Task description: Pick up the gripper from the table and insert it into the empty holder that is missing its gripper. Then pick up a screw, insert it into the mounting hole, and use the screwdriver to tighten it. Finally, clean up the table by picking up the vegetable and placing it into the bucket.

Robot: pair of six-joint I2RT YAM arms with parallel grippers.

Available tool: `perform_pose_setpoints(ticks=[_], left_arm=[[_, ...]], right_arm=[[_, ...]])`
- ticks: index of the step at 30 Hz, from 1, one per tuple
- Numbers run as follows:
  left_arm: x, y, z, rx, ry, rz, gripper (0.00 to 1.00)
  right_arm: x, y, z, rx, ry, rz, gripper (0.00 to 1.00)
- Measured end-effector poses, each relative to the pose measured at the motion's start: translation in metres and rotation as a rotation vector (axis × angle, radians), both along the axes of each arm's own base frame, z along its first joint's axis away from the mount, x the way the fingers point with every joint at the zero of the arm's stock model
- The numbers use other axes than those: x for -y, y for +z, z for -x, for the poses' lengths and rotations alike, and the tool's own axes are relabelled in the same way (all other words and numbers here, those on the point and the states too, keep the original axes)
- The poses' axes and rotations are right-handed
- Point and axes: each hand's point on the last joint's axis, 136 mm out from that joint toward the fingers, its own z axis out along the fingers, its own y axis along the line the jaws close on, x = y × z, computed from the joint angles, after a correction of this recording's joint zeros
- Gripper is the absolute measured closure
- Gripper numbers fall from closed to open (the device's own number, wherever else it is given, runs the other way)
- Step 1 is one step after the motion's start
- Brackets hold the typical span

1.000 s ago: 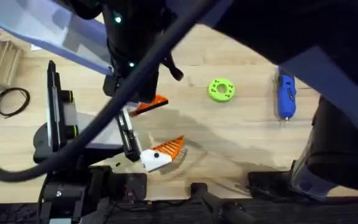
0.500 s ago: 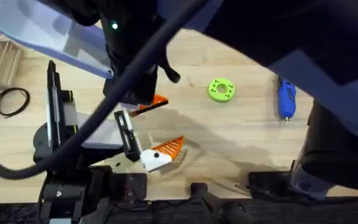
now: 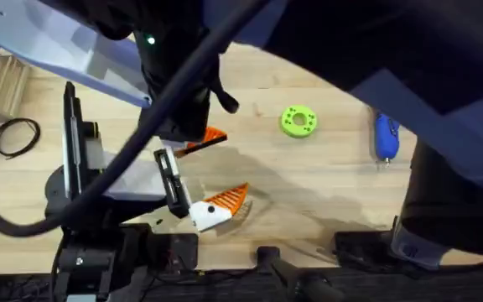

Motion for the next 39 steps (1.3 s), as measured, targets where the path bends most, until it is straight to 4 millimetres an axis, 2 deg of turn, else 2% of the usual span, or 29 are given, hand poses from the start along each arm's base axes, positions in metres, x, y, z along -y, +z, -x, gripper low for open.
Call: perform_pose_setpoints(ticks=[15,24,39], left_arm=[[0.000,0.000,0.000,0.000,0.000,0.000,0.015],[0.000,0.000,0.000,0.000,-0.001,0.000,0.015],[0.000,0.000,0.000,0.000,-0.003,0.000,0.015]], right_arm=[[0.001,0.000,0.000,-0.001,0.000,0.002,0.995],[-0.001,-0.015,0.001,-0.021,0.004,0.043,0.995],[-0.001,-0.015,0.001,-0.016,0.005,0.047,0.995]])
